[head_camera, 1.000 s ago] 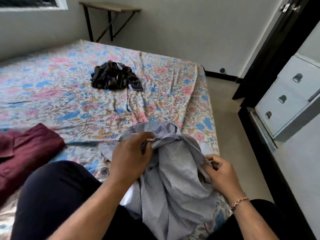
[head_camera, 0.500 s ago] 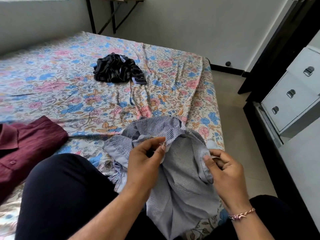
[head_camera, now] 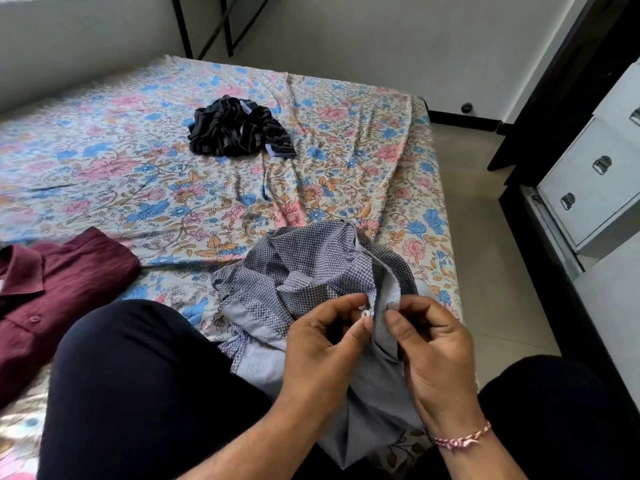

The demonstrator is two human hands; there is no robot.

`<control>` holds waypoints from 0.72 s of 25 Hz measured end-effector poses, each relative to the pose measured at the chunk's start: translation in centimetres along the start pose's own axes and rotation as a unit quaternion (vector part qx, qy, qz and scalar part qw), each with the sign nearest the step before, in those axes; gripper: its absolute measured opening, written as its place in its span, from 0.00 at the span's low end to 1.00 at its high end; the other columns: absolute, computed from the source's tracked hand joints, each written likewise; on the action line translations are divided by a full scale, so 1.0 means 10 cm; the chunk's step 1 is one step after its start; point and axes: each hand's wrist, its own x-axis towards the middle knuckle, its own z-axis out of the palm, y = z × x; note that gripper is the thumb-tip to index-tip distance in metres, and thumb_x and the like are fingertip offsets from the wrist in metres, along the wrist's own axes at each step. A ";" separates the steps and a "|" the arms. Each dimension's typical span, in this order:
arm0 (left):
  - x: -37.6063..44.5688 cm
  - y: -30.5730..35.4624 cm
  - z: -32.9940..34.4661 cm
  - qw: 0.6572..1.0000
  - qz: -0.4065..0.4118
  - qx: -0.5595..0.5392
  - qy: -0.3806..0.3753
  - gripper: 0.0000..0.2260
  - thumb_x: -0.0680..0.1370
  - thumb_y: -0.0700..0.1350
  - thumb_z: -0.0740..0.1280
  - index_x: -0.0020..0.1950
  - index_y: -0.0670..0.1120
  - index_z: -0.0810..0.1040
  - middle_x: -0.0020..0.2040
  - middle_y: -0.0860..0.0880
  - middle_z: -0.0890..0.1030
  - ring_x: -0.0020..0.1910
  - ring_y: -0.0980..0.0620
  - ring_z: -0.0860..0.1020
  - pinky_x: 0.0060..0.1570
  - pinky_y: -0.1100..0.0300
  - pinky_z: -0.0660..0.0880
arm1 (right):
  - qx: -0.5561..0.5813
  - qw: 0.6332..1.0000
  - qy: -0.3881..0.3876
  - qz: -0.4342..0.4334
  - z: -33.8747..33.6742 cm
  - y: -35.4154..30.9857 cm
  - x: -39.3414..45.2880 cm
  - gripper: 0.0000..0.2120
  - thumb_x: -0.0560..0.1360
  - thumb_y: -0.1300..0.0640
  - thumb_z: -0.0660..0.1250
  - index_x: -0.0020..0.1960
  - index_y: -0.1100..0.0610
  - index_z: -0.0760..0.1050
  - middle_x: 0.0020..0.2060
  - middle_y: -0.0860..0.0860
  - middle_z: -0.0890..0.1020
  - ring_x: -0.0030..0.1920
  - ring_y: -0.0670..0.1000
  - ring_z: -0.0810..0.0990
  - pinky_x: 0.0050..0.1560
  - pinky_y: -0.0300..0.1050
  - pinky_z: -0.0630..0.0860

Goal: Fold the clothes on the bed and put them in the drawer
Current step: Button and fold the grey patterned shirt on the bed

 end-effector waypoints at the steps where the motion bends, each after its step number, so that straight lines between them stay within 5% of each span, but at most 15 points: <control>1: 0.00 -0.01 0.00 1.000 0.009 0.018 0.000 0.10 0.72 0.44 0.78 0.53 0.49 0.88 0.47 0.41 0.87 0.47 0.49 0.84 0.52 0.54 0.80 | -0.015 1.000 0.010 -0.013 0.04 0.00 -0.03 0.08 0.69 0.55 0.78 0.46 0.56 0.85 0.44 0.57 0.87 0.48 0.60 0.86 0.53 0.54 0.84; 5: 0.02 -0.02 0.00 0.996 0.052 0.066 -0.004 0.06 0.74 0.40 0.78 0.46 0.48 0.84 0.41 0.48 0.84 0.40 0.54 0.80 0.41 0.62 0.77 | 0.012 0.998 0.050 -0.027 0.17 0.00 -0.08 0.06 0.71 0.62 0.75 0.45 0.63 0.82 0.39 0.53 0.87 0.41 0.50 0.85 0.43 0.38 0.82; 10: 0.09 -0.02 -0.04 0.993 0.053 0.097 0.048 0.09 0.74 0.36 0.79 0.44 0.48 0.84 0.37 0.49 0.83 0.34 0.53 0.79 0.33 0.58 0.76 | -0.010 0.996 0.069 -0.064 0.23 -0.04 -0.06 0.06 0.73 0.68 0.75 0.44 0.60 0.81 0.36 0.46 0.85 0.36 0.41 0.82 0.40 0.33 0.79; 14: 0.07 -0.02 -0.05 0.983 0.114 0.145 0.015 0.07 0.75 0.40 0.77 0.52 0.47 0.87 0.46 0.49 0.87 0.47 0.52 0.86 0.49 0.58 0.82 | -0.040 0.995 0.063 -0.068 0.27 0.01 -0.09 0.05 0.73 0.68 0.76 0.46 0.61 0.82 0.41 0.52 0.87 0.41 0.47 0.86 0.44 0.38 0.82; 18: 0.09 -0.05 -0.05 0.987 0.113 0.118 0.003 0.08 0.76 0.38 0.73 0.52 0.47 0.89 0.48 0.48 0.86 0.51 0.48 0.85 0.55 0.53 0.81 | -0.036 0.996 0.062 -0.056 0.27 0.03 -0.07 0.05 0.73 0.66 0.76 0.47 0.61 0.83 0.42 0.53 0.87 0.43 0.49 0.86 0.47 0.39 0.82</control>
